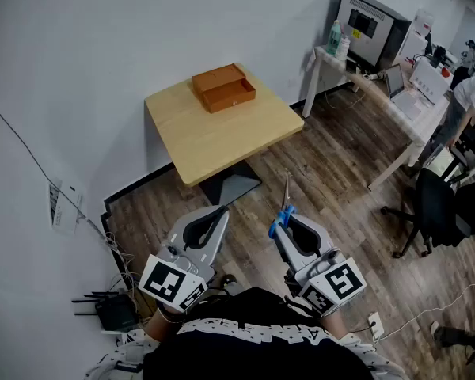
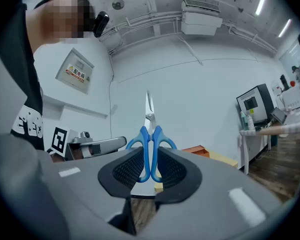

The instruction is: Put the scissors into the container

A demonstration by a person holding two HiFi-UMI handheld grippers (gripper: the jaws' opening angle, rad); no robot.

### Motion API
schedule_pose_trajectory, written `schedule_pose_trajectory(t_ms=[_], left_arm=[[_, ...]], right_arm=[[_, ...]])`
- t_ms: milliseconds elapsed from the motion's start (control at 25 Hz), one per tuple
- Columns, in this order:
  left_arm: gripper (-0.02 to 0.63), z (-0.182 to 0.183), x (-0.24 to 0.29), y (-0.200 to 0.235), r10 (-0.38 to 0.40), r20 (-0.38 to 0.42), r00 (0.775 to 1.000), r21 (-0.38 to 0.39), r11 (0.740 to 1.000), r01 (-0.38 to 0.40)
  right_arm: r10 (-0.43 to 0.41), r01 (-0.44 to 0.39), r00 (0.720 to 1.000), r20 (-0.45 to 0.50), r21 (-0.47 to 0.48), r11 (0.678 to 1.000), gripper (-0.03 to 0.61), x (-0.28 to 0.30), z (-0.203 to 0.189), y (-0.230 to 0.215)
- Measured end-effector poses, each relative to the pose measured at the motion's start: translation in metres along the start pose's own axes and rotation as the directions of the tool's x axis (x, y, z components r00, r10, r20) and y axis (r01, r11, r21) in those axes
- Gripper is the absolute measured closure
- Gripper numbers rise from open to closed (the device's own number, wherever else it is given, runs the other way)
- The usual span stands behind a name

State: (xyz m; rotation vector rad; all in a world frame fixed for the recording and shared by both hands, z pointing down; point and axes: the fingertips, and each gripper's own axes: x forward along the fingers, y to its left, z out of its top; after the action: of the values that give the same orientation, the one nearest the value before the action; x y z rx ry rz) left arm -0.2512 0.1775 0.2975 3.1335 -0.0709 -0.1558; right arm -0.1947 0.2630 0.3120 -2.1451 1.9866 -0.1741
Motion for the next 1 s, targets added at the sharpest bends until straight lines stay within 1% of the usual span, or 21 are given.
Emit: schedule_pose_trajectory(t_ms=[200,440,760,1000], left_arm=[[0.612,0.001,0.004,-0.005,-0.003,0.0,1.0,0.005,1.0,0.003],[0.612,-0.001,0.006,-0.011,-0.01,0.0,1.0,0.0,1.0,0.01],[0.612,-0.003,0.025,-0.044,-0.076,0.003,0.997,0.003,0.997,0.076],[0.612,-0.002,0.042,-0.082,-0.117,0.009,0.993,0.01,0.993,0.117]], right_arm=[[-0.017,0.016,1.0,-0.027,-0.02,1.0,0.479,-0.006,-0.003,-0.009],[-0.029,0.029,0.999,-0.027,-0.031,0.999,0.477,-0.013,-0.005,-0.01],[-0.102,0.102,0.995,-0.013,-0.029,0.994,0.477,-0.05,-0.002,-0.028],[-0.139,0.139,0.99,0.007,-0.037,0.99,0.477,-0.088,0.004,-0.042]])
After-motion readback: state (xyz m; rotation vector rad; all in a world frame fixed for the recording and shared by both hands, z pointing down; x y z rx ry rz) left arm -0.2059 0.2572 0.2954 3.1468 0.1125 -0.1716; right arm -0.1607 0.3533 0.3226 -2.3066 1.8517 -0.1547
